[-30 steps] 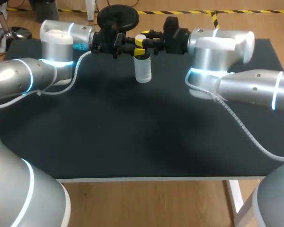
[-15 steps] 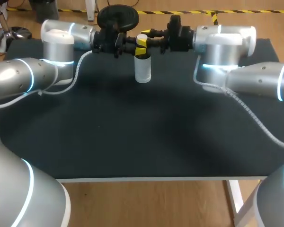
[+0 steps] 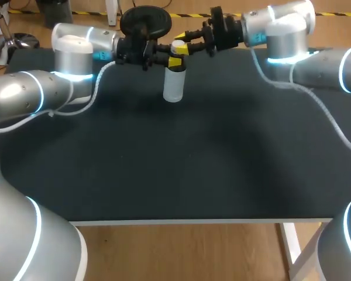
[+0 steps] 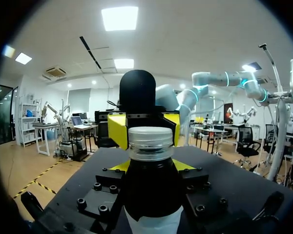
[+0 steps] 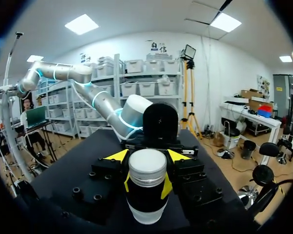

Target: Unscrew the bottle cap

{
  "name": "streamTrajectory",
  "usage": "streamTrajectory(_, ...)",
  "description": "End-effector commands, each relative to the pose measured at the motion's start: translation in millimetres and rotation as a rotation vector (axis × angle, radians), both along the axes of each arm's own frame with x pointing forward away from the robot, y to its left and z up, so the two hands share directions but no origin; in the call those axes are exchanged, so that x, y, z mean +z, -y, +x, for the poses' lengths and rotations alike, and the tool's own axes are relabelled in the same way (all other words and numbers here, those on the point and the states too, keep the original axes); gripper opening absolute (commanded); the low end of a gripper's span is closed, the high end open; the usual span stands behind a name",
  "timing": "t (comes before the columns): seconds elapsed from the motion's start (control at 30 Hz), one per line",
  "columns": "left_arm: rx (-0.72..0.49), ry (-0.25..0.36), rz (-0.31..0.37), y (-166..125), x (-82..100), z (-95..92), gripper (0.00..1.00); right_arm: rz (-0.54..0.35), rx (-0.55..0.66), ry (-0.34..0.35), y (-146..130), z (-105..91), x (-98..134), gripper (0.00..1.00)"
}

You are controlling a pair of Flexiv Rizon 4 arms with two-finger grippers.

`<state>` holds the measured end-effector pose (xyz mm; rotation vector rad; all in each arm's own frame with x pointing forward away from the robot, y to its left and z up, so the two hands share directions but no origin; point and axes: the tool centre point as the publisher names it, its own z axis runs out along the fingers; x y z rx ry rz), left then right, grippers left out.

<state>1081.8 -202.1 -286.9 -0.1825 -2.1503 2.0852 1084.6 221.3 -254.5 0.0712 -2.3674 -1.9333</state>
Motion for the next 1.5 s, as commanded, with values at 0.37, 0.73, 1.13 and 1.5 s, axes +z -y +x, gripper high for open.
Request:
streamTrajectory(0.37,-0.011,-0.001,-0.005,-3,-2.0,0.6,0.0,0.081,0.728,-0.054,-14,4.2,3,0.0)
streamTrajectory(0.73,-0.011,-0.001,-0.005,-3,-2.0,0.6,0.0,0.125,0.652,0.047,15,15.4,48,0.0)
streamTrajectory(1.13,-0.011,-0.001,-0.005,-3,-2.0,0.6,0.0,0.015,0.345,0.01,97,18.4,35,0.0)
streamTrajectory(1.5,-0.011,-0.001,-0.005,-3,-2.0,0.6,0.0,-0.087,-0.028,-0.071,152,-3.6,-22,0.0)
